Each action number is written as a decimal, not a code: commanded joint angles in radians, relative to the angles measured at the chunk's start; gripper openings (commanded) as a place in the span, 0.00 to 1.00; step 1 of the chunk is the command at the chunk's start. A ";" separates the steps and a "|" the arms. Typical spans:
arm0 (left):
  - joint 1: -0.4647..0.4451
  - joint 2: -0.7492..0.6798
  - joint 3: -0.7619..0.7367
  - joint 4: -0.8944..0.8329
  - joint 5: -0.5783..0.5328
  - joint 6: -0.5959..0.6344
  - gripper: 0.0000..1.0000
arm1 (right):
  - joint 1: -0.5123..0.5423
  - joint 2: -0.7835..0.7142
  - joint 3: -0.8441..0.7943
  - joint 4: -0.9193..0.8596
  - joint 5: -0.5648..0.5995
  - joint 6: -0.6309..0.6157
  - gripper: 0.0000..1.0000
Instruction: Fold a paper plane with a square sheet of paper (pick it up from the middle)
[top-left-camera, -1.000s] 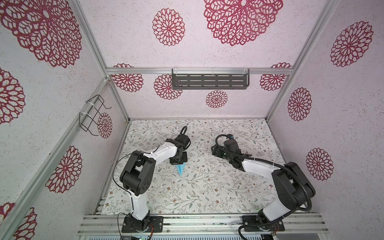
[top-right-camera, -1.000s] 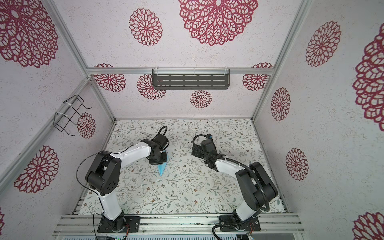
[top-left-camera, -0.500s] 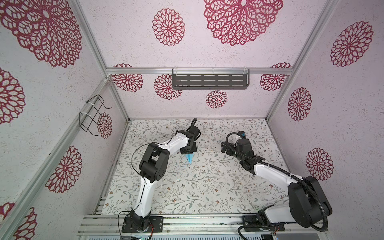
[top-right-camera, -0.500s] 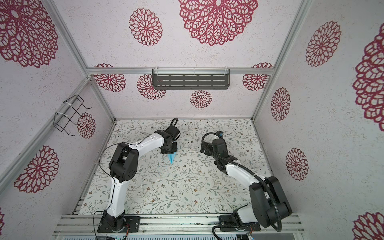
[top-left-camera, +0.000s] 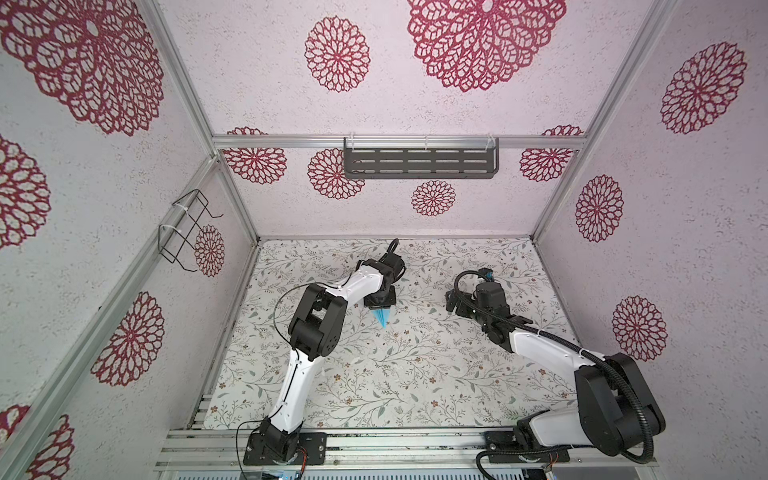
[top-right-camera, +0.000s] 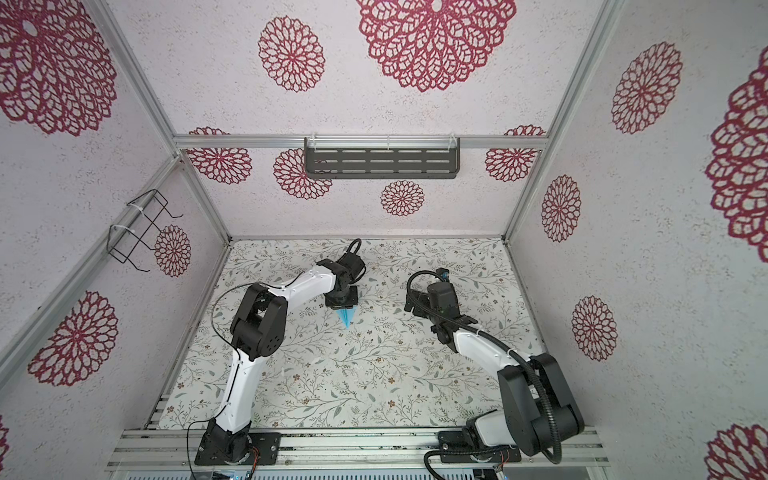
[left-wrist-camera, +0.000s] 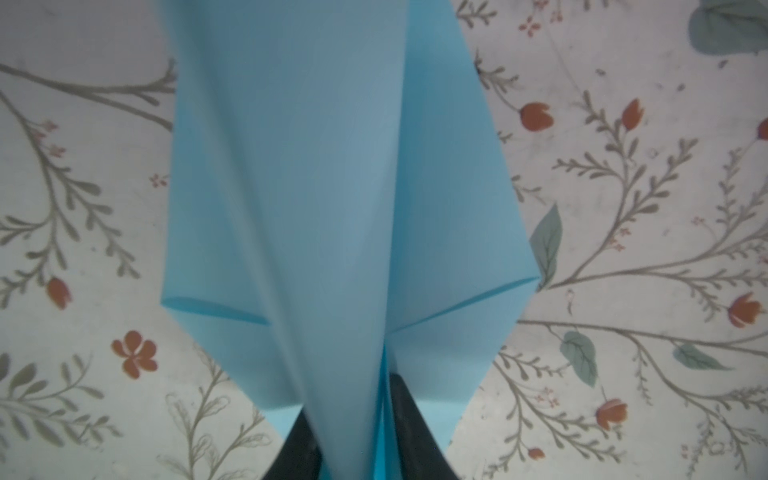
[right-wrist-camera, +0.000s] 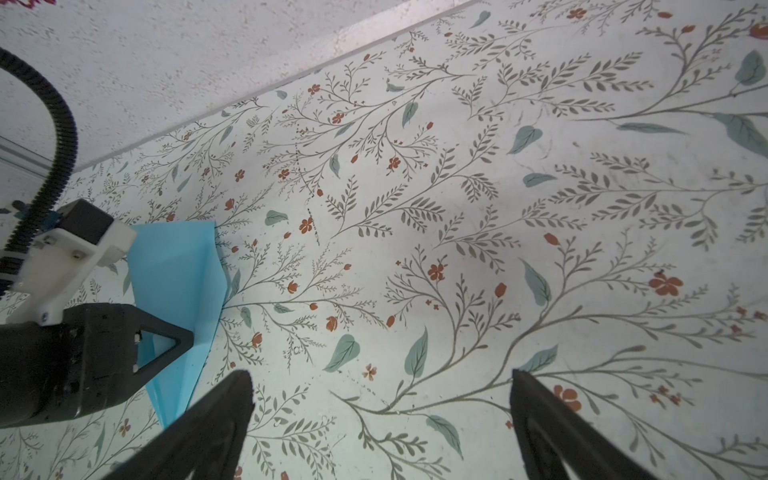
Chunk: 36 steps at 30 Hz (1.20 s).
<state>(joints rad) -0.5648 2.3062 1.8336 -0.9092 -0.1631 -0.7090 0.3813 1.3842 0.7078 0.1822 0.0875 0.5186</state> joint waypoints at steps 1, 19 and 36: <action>-0.005 0.035 0.018 -0.025 -0.005 -0.001 0.26 | -0.008 -0.008 0.005 0.031 -0.020 0.017 0.99; 0.034 -0.462 -0.151 0.033 -0.123 0.030 0.66 | -0.028 -0.110 0.160 -0.114 0.113 -0.117 0.99; 0.497 -1.294 -1.244 0.971 -0.620 0.347 0.97 | -0.248 -0.266 -0.323 0.388 0.388 -0.437 0.99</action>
<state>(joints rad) -0.0982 1.0641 0.6712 -0.2218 -0.6937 -0.4702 0.1692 1.1164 0.4221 0.4309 0.4580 0.1371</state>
